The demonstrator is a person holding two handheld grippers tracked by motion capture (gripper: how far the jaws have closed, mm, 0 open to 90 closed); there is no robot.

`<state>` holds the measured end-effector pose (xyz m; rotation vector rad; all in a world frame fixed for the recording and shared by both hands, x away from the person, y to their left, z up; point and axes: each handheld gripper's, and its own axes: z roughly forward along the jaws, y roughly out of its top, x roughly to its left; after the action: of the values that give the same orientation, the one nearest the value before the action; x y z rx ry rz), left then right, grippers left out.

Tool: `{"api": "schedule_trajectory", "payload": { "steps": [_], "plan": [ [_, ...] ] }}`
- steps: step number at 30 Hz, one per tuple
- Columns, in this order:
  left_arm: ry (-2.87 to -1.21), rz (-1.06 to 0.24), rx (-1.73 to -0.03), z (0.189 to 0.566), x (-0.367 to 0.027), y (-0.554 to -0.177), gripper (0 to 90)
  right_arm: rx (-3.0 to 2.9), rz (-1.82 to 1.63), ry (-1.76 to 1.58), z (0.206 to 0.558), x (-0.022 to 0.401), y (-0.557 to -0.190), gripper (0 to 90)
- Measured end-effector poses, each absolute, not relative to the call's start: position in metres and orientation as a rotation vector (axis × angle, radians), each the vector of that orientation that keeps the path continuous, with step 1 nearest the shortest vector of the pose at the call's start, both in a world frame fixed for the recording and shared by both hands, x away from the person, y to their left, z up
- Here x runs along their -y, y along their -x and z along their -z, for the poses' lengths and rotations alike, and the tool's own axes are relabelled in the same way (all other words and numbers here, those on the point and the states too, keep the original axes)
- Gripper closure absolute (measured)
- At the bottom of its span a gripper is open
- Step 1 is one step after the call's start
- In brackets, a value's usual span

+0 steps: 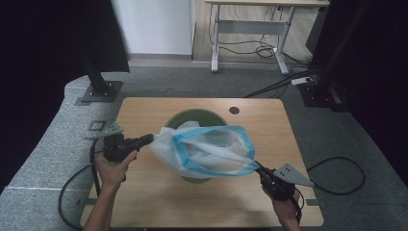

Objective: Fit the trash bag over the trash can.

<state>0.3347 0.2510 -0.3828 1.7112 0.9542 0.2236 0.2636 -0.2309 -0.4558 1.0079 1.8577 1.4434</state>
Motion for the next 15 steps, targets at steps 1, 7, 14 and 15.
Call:
{"api": "schedule_trajectory", "payload": {
  "steps": [1, 7, 14, 15],
  "plan": [
    [-1.719, -0.231, -0.955, 0.385, -0.252, -0.333, 90.0, -1.858, -1.443, -1.008, 0.456, 0.231, -0.264, 89.1],
    [-1.744, -0.23, -0.969, 0.399, -0.257, -0.328, 90.0, -1.914, -1.438, -1.008, 0.474, 0.228, -0.257, 89.1],
    [-1.767, -0.212, -0.996, 0.415, -0.258, -0.332, 90.0, -1.968, -1.426, -1.017, 0.491, 0.222, -0.258, 89.1],
    [-1.769, -0.21, -0.999, 0.416, -0.258, -0.332, 90.0, -1.968, -1.426, -1.017, 0.491, 0.222, -0.258, 89.1]
  ]
}}
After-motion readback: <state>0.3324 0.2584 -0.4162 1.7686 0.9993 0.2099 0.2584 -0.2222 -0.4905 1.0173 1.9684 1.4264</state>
